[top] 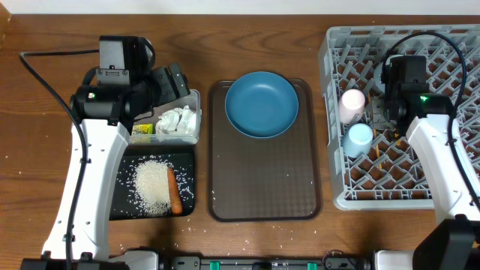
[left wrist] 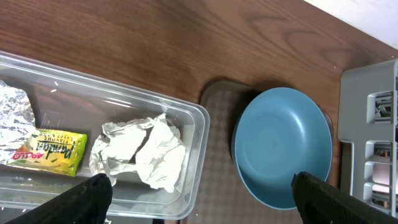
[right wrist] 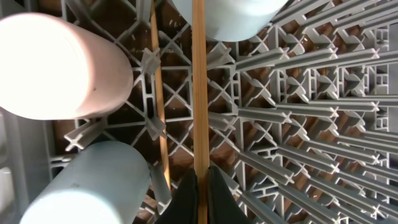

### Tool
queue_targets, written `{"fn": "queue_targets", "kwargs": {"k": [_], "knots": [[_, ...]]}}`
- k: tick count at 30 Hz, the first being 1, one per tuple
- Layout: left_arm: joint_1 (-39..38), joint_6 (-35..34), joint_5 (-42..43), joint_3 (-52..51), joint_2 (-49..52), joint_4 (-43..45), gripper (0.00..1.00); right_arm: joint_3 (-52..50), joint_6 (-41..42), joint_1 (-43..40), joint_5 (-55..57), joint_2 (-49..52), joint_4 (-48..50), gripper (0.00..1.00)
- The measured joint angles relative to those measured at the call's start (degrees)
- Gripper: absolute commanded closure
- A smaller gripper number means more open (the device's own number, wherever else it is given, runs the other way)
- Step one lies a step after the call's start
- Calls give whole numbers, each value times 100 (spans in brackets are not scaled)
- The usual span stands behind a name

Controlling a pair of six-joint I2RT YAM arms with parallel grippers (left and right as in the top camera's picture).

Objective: Sort waste into correct bins and load items into the dishwasher rack
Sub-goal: 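Carry the chopstick into the rack and open the right gripper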

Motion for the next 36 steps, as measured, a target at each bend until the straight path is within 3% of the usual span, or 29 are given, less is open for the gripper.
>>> {"fn": "queue_targets", "kwargs": {"k": [23, 26, 29, 36], "knots": [[0, 0, 0, 0, 0, 0, 5, 0, -420, -66, -452, 254, 131, 97], [0, 0, 0, 0, 0, -2, 5, 0, -431, -66, -472, 254, 133, 91], [0, 0, 0, 0, 0, -2, 5, 0, -448, -66, -498, 254, 133, 75], [0, 0, 0, 0, 0, 0, 5, 0, -520, -66, -525, 254, 136, 69]]}}
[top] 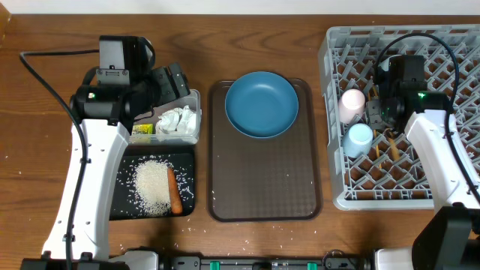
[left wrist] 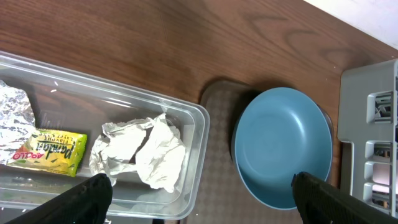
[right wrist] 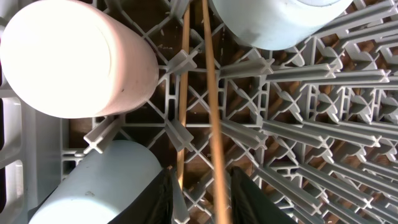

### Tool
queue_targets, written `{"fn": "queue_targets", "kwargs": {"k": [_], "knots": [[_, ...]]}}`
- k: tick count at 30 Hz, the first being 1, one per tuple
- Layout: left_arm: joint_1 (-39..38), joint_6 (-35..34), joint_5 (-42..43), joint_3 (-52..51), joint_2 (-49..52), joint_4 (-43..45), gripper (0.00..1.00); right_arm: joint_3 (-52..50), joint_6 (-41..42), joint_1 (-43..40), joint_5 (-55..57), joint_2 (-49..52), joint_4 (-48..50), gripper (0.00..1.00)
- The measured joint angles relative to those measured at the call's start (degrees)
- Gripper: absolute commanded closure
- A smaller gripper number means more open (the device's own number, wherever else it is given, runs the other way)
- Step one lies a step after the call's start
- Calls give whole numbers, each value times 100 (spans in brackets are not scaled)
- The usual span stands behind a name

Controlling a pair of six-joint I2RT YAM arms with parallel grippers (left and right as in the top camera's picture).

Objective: Sort waste into correct bins and load items into the dishwasher rack
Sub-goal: 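Carry the chopstick into the rack and open the right gripper, then move the right gripper back to the blue plate on the brown tray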

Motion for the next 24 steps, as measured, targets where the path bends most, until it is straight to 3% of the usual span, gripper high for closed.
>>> {"fn": "queue_targets", "kwargs": {"k": [13, 24], "knots": [[0, 0, 0, 0, 0, 0, 5, 0, 140, 0, -658, 0, -2, 58], [0, 0, 0, 0, 0, 0, 5, 0, 293, 0, -3552, 0, -2, 58]]}}
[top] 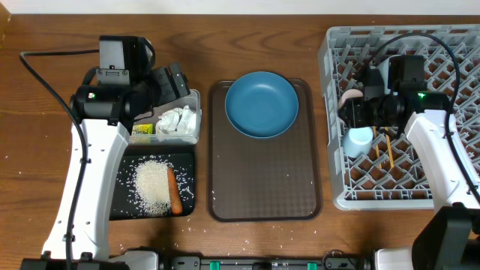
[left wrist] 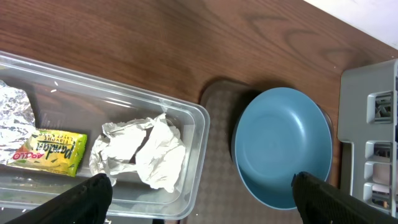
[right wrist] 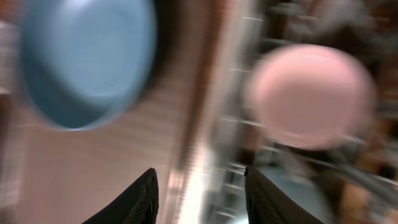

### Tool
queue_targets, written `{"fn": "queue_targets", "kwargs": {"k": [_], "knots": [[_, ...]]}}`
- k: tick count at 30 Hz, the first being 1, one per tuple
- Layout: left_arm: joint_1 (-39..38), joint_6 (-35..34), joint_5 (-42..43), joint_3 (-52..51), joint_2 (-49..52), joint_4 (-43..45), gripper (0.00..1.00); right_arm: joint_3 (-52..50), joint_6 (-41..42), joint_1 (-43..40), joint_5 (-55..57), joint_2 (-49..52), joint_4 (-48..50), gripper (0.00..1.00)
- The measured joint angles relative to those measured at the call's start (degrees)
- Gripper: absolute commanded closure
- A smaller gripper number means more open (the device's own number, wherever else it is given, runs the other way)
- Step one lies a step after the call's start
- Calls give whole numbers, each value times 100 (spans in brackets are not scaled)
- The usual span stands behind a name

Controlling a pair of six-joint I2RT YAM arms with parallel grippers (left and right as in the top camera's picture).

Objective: Sort waste into correct bins and load items into the dishwasher rack
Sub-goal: 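Move the right gripper back to the blue plate on the brown tray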

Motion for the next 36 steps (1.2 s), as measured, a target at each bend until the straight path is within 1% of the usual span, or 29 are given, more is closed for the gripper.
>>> {"fn": "queue_targets", "kwargs": {"k": [3, 8, 13, 16, 19, 21, 25, 27, 32, 36], "knots": [[0, 0, 0, 0, 0, -2, 5, 0, 151, 20, -798, 0, -7, 59], [0, 0, 0, 0, 0, 0, 5, 0, 470, 369, -1401, 0, 4, 58], [0, 0, 0, 0, 0, 0, 5, 0, 619, 1235, -1585, 0, 350, 67], [0, 0, -2, 0, 0, 0, 5, 0, 656, 1827, -1539, 0, 654, 67], [0, 0, -2, 0, 0, 0, 5, 0, 761, 2402, -1270, 0, 984, 65], [0, 0, 0, 0, 0, 0, 5, 0, 835, 2820, -872, 0, 1224, 59], [0, 0, 0, 0, 0, -2, 5, 0, 909, 3602, 195, 46, 1657, 51], [0, 0, 0, 0, 0, -2, 5, 0, 925, 3936, 669, 122, 1878, 49], [0, 0, -2, 0, 0, -2, 5, 0, 933, 4457, 1561, 444, 2293, 47], [0, 0, 0, 0, 0, 0, 5, 0, 935, 4621, 2256, 927, 2481, 45]]}}
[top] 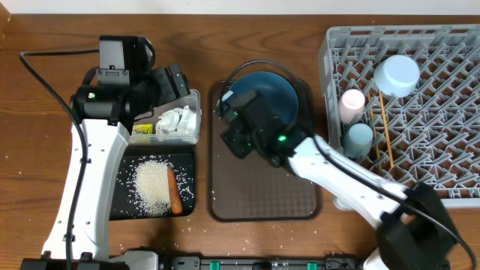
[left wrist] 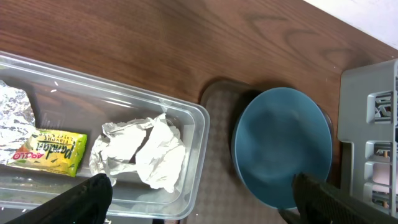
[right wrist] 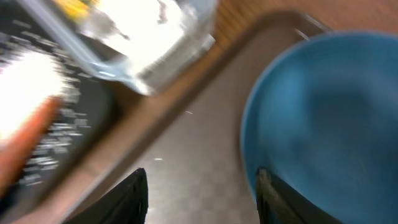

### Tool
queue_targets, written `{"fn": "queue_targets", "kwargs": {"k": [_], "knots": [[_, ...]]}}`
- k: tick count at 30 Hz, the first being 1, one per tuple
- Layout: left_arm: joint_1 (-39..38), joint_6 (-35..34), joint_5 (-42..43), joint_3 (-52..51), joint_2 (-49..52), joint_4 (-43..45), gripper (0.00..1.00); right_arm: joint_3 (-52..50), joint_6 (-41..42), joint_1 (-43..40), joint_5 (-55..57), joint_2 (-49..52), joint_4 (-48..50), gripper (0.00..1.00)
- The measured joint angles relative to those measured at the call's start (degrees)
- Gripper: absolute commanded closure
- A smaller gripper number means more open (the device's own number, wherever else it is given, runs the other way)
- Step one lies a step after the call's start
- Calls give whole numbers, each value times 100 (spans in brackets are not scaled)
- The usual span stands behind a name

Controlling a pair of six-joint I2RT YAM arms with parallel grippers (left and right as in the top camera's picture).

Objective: Sort waste into correct bins and load items into the dishwasher rack
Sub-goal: 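Move the right gripper back to the blue plate on the brown tray, then grasp the blue plate rim with the right gripper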

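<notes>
A blue bowl (top: 283, 91) sits at the back of the brown tray (top: 262, 187); my right arm covers its front left. My right gripper (top: 229, 124) hangs open over the tray at the bowl's left rim, nothing between its fingers; its own view is blurred, with the bowl (right wrist: 329, 112) beside the right gripper (right wrist: 202, 199). My left gripper (left wrist: 199, 205) stays open above the clear bin (left wrist: 186, 118), the bowl (left wrist: 283, 146) to its right. Two chopsticks (top: 386, 131) lie in the grey rack (top: 330, 45).
The clear bin (top: 196, 97) holds crumpled paper (left wrist: 146, 152), a yellow packet (left wrist: 50, 152) and foil (left wrist: 15, 112). A black tray (top: 124, 206) holds rice (top: 152, 186) and an orange stick (top: 174, 191). The rack carries a pink cup (top: 351, 105) and two pale blue cups (top: 396, 73).
My right gripper was at the rack's left side by the pink cup; now it is over the brown tray at the bowl's left rim, still open. The left arm has not moved.
My right gripper was shut on a chopstick low in the rack. Then it stood open with both chopsticks lying in the rack. After that it was at the rack's left side, and now it is over the tray beside the bowl. The left gripper stayed open above the bin.
</notes>
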Motion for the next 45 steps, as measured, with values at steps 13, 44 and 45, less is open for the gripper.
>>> {"fn": "queue_targets", "kwargs": {"k": [13, 44, 45], "knots": [[0, 0, -2, 0, 0, 0, 5, -24, -22, -4, 774, 1132, 345, 77], [0, 0, 0, 0, 0, 0, 5, -28, 103, -2, 238, 17, -1757, 73], [0, 0, 0, 0, 0, -2, 5, -28, 125, -2, 223, 13, -1770, 72]]}}
